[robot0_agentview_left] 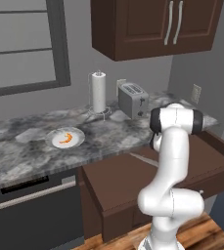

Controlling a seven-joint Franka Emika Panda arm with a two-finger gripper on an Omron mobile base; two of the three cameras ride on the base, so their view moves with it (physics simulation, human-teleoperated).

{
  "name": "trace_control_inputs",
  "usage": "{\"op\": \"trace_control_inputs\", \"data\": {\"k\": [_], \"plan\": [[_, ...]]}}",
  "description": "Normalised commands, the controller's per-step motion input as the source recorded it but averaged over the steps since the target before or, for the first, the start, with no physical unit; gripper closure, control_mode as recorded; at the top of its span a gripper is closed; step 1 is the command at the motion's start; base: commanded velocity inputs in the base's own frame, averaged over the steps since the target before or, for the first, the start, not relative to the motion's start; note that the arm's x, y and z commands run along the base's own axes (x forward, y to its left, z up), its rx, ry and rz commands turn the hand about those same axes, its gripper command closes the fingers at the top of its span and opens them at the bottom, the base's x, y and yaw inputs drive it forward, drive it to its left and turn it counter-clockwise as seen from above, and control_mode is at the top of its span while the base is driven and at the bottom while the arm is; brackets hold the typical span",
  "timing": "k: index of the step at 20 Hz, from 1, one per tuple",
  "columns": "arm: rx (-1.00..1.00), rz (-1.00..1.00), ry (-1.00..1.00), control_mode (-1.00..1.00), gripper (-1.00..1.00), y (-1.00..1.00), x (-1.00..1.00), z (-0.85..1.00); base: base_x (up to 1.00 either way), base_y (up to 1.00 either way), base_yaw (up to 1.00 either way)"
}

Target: Pick up the knife from the drawer and place it on the cutting board. Then place the meat from the plate to the cutting board.

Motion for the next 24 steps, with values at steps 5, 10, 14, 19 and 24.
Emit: {"op": "trace_control_inputs", "data": {"k": [5,10,14,19,24], "plan": [[0.00,0.03,-0.13,-1.00,1.00,0.00,-0.38,0.11,0.00,0.00,0.00],[-0.01,0.10,-0.09,-1.00,1.00,0.00,-0.46,0.26,0.00,0.00,0.00],[-0.05,0.16,-0.01,-1.00,1.00,0.00,-0.30,0.19,0.00,0.00,0.00],[-0.06,0.26,0.00,-1.00,1.00,0.03,-0.15,0.33,0.00,0.00,0.00],[-0.02,0.30,-0.02,-1.00,1.00,0.03,-0.10,0.43,0.00,0.00,0.00]]}}
